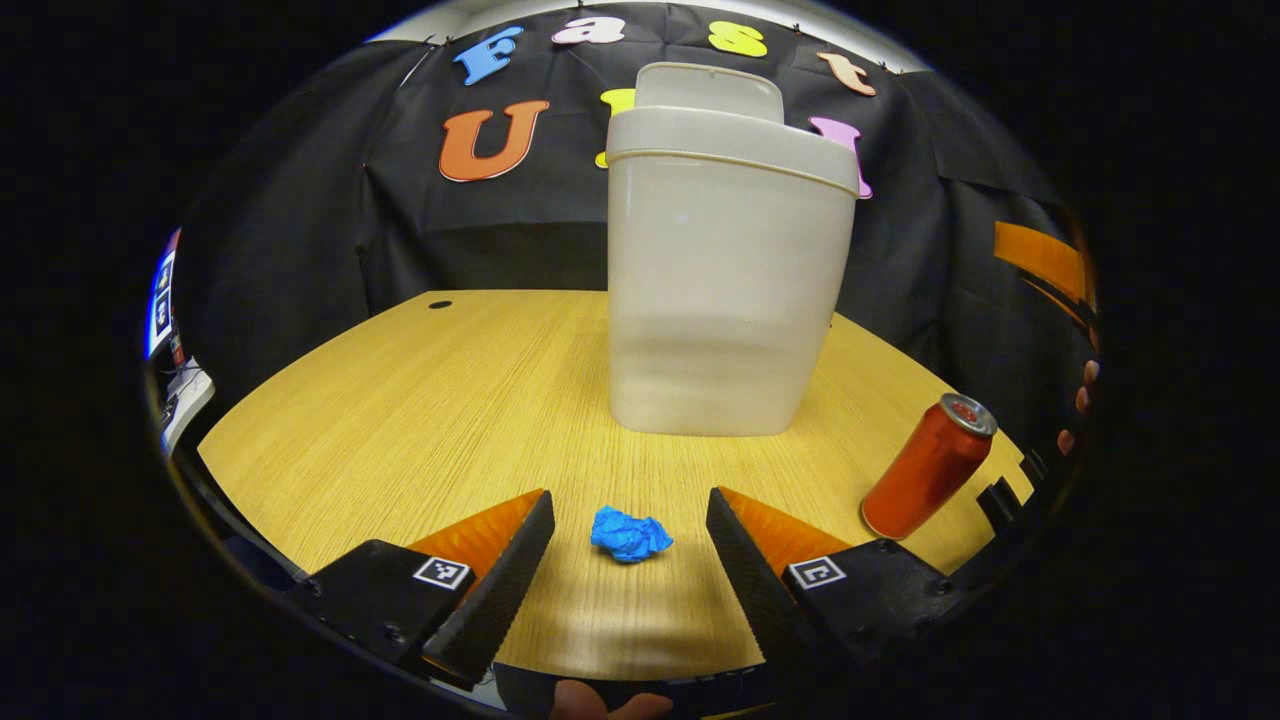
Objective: Press the lid of the desktop garbage bin to open it, pick up the crumpled paper on the desktop and throw it into the bin, then pick up the pop can on the desktop and drop it into the bin, and finally close the garbage bin lid.
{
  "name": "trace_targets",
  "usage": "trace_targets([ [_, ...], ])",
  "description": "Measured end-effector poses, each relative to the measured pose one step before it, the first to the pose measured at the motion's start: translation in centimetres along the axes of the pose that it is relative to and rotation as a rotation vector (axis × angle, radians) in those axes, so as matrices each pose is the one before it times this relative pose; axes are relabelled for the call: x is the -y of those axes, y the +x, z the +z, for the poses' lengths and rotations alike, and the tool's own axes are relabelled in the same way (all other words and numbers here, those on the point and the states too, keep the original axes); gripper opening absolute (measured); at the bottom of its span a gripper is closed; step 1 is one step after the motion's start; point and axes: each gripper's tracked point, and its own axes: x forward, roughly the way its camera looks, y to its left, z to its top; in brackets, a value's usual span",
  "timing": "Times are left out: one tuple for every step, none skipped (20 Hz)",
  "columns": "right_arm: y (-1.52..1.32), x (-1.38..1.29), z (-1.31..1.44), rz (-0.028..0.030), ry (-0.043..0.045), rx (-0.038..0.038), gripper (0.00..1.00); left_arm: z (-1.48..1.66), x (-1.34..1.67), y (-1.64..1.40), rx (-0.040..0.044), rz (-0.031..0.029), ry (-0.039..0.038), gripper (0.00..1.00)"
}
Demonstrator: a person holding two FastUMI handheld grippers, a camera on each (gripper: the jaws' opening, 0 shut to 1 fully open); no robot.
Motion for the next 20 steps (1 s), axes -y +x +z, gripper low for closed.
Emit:
trace_targets([
  [-0.067,0.149,-0.565,-0.00502,-0.00576,-0.00509,0.97,-0.378,-0.081,0.187,-0.00866,0.00532,0.00215,0.99],
  [0.023,0.165,-0.557,-0.01010,-0.01352,-0.01042,0.95,-0.333,-0.013,0.232,-0.00774,-0.00131,-0.00236,0.99],
  [0.001,0.195,-0.823,-0.00721,-0.01305,-0.01504,0.95,-0.363,-0.134,0.357,-0.00741,-0.00016,-0.00315,0.99],
  [-0.076,-0.073,-0.514,0.00038,-0.00937,-0.01355,0.97,-0.119,-0.152,0.375,-0.00602,0.00256,0.00107,0.99],
  [-0.111,0.019,-0.264,0.00146,0.00060,-0.00721,0.95,-0.386,-0.060,0.348,-0.00584,0.00429,0.00288,0.99],
  [-0.110,0.263,-0.137,-0.00214,0.00415,-0.00109,0.95,-0.328,0.092,0.266,-0.00276,0.00169,0.00010,0.99],
  [-0.033,0.267,-0.128,-0.00555,0.00510,-0.00148,0.98,-0.383,-0.002,0.260,-0.00756,0.00160,-0.00354,0.99],
  [0.027,0.281,-0.332,-0.00433,0.00370,-0.00400,0.97,-0.296,-0.281,0.074,-0.00952,0.00432,-0.00365,0.99],
  [-0.034,0.269,-0.189,-0.00772,0.00130,-0.00466,0.97,0.251,-0.342,-0.038,0.01391,0.00576,0.01529,0.98],
  [-0.014,0.180,-0.143,-0.00706,0.00064,-0.00144,0.97,0.089,0.072,-0.110,0.00315,-0.00163,0.01029,0.97],
  [-0.030,0.175,-0.114,-0.00568,0.00041,-0.00285,0.97,-0.184,0.042,-0.125,-0.00405,0.00739,0.00825,0.94],
  [-0.098,0.101,-0.202,-0.00220,0.00409,-0.00211,0.98,0.054,-0.013,0.078,0.00653,0.00535,0.01124,0.94],
  [-0.112,-0.054,-0.249,0.00013,0.00542,-0.00429,0.97,-0.002,0.108,-0.018,0.00405,0.00067,0.00109,0.91],
  [-0.207,-0.077,-0.253,0.00143,0.00532,-0.00313,0.95,0.054,-0.104,-0.011,0.00327,0.00444,-0.00109,0.89],
  [-0.071,-0.108,-0.186,0.00232,0.00572,-0.00554,0.95,0.009,-0.157,-0.034,0.00195,0.00168,0.00004,0.92],
  [-0.029,-0.096,-0.234,0.00444,0.00404,-0.00572,0.95,0.069,0.041,-0.025,0.00506,-0.00086,0.00423,0.86],
  [-0.097,-0.133,-0.143,0.00391,0.00287,-0.00387,0.95,-0.065,0.173,0.085,0.00410,-0.00258,0.00305,0.82],
  [-0.124,-0.170,-0.052,0.00365,0.00306,-0.00255,0.95,0.039,0.177,0.047,0.00450,-0.00227,0.00094,0.81],
  [-0.083,-0.238,-0.201,0.00716,0.00570,-0.00302,0.95,-0.041,0.182,0.008,0.00151,-0.00061,-0.00114,0.77],
  [-0.138,-0.168,-0.222,0.00636,0.00794,-0.00164,0.98,-0.052,-0.076,0.103,-0.00095,0.00575,-0.00452,0.74],
])
